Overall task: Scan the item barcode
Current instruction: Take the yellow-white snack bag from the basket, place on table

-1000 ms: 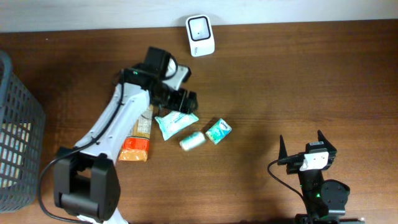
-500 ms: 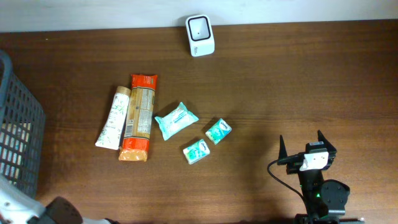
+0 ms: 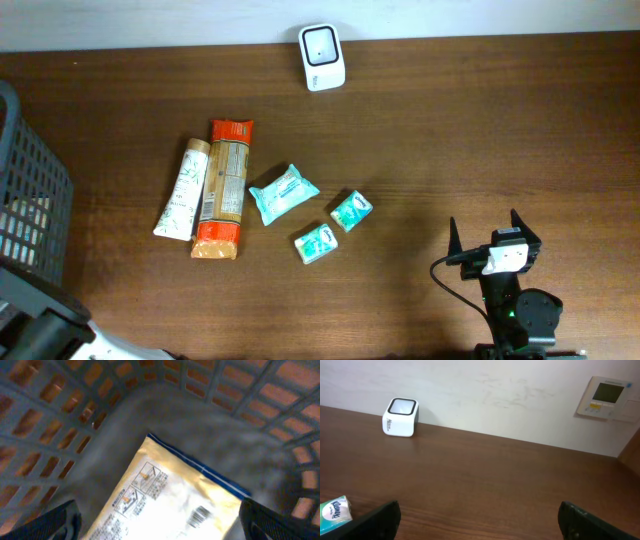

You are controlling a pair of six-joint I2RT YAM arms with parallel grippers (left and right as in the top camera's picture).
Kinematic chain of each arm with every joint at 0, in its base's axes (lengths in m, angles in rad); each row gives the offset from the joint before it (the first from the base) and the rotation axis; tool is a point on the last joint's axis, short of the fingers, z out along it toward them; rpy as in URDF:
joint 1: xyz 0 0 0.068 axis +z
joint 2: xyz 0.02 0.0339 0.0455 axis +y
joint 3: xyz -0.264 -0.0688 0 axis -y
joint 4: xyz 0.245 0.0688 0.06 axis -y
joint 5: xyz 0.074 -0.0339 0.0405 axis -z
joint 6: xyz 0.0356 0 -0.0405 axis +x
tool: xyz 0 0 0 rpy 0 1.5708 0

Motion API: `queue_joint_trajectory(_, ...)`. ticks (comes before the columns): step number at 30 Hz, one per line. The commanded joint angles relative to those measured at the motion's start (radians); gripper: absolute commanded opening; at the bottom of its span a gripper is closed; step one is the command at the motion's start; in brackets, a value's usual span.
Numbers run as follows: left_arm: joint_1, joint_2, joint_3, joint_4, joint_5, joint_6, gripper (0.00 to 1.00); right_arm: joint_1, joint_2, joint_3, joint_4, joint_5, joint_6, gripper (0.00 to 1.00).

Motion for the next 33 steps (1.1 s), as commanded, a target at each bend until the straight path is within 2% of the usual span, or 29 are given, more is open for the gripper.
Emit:
queue_joint_trajectory(1, 0.037, 0.050, -0.004, 0.021, 0.068, 0.201, 1.00, -0.006, -0.006, -0.008, 0.000, -0.005, 0.000, 0.99)
queue_joint_trajectory(4, 0.084, 0.088, -0.004, 0.025, 0.095, 0.249, 1.00, -0.006, -0.006, -0.008, 0.000, -0.005, 0.000, 0.99)
queue_joint_trajectory(7, 0.124, 0.126, -0.004, 0.012, 0.242, 0.314, 0.93, -0.006, -0.006, -0.008, 0.000, -0.005, 0.000, 0.99)
queue_joint_trajectory(10, 0.135, 0.169, -0.004, 0.002, 0.244, 0.314, 0.92, -0.006, -0.006, -0.008, 0.000, -0.005, 0.000, 0.99)
queue_joint_trajectory(15, 0.164, 0.209, -0.004, -0.001, 0.242, 0.314, 0.98, -0.006, -0.006, -0.008, 0.000, -0.005, 0.000, 0.99)
queue_joint_trajectory(19, 0.167, 0.263, -0.004, -0.037, 0.243, 0.314, 0.98, -0.006, -0.006, -0.008, 0.000, -0.005, 0.000, 0.99)
queue_joint_trajectory(20, 0.167, 0.278, -0.004, -0.052, 0.247, 0.313, 0.93, -0.006, -0.006, -0.008, 0.000, -0.005, 0.000, 0.99)
queue_joint_trajectory(21, 0.167, 0.283, -0.004, -0.067, 0.251, 0.313, 0.71, -0.006, -0.006, -0.008, 0.000, -0.005, 0.000, 0.99)
queue_joint_trajectory(22, 0.167, 0.283, -0.004, -0.074, 0.253, 0.312, 0.38, -0.006, -0.006, -0.008, 0.000, -0.005, 0.000, 0.99)
queue_joint_trajectory(23, 0.167, 0.283, -0.004, -0.073, 0.253, 0.304, 0.13, -0.006, -0.006, -0.008, 0.000, -0.005, 0.000, 0.99)
queue_joint_trajectory(26, 0.167, 0.279, 0.003, -0.072, 0.259, 0.245, 0.00, -0.006, -0.006, -0.008, 0.000, -0.005, 0.000, 0.99)
queue_joint_trajectory(29, 0.167, 0.230, 0.059, -0.080, 0.387, 0.173, 0.00, -0.006, -0.006, -0.008, 0.000, -0.005, 0.000, 0.99)
queue_joint_trajectory(33, 0.166, 0.057, 0.221, -0.109, 0.482, -0.098, 0.00, -0.006, -0.006, -0.008, 0.000, -0.005, 0.000, 0.99)
